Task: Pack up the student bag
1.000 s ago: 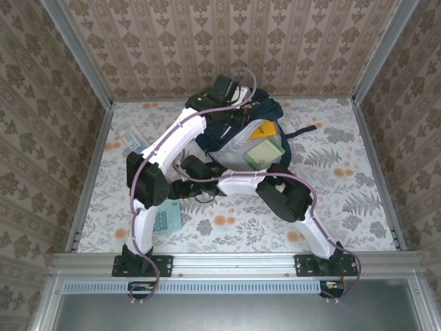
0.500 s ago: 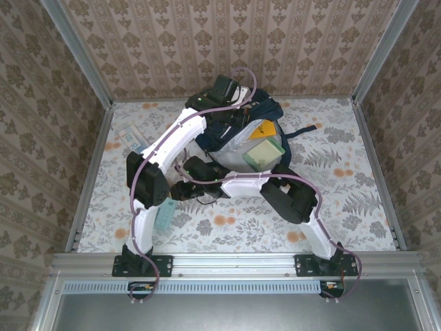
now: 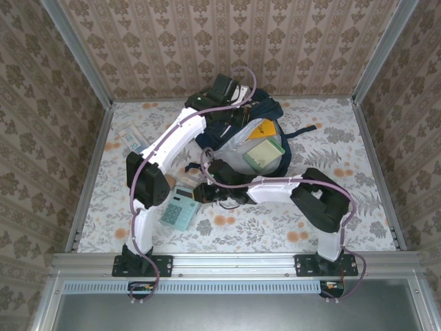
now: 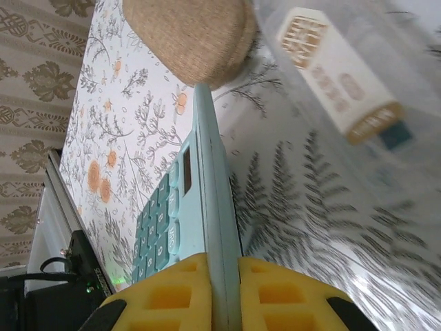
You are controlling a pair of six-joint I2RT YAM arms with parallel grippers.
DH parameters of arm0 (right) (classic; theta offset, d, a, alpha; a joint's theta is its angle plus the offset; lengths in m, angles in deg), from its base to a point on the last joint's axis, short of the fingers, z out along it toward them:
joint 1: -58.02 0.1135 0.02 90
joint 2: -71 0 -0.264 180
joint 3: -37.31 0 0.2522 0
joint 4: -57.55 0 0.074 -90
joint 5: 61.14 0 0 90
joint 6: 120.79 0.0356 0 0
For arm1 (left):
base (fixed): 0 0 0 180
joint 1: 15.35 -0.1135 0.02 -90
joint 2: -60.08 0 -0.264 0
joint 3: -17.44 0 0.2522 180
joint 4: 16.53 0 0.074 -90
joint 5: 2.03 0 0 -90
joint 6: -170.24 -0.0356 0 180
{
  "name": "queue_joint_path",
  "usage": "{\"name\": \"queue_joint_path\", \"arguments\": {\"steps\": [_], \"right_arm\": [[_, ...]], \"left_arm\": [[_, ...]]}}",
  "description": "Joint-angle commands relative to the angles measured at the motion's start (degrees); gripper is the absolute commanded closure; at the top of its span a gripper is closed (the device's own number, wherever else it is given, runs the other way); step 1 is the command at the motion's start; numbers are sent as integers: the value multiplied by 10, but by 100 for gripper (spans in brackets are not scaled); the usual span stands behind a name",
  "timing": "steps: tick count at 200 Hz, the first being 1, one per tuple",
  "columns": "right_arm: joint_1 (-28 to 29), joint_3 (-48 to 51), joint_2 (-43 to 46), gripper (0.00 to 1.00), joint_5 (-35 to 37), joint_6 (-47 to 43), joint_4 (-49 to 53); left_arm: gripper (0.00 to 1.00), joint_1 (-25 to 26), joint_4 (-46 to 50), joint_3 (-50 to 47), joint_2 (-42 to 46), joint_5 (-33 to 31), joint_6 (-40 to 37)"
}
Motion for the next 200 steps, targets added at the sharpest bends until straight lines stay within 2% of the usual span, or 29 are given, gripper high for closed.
{"name": "queue_joint_path", "arguments": {"steps": [1, 47, 79, 130, 157, 200], "right_arm": [[-14, 36, 61, 86, 22, 14, -22], [-70, 134, 188, 86, 42, 31, -23], [-118, 180, 293, 85, 65, 18, 29], [-239, 246, 419, 84, 71, 1, 86], [-280, 239, 414, 83, 74, -14, 89], [-309, 196, 322, 82, 97, -5, 11]], "left_arm": [[100, -1, -2, 36, 22, 4, 3], [100, -2, 2, 43, 20, 0, -3], [100, -8, 4, 49, 20, -1, -3], [100, -12, 3, 58, 20, 5, 5], [100, -10, 2, 58, 19, 11, 10], [100, -5, 1, 58, 17, 15, 13]]}}
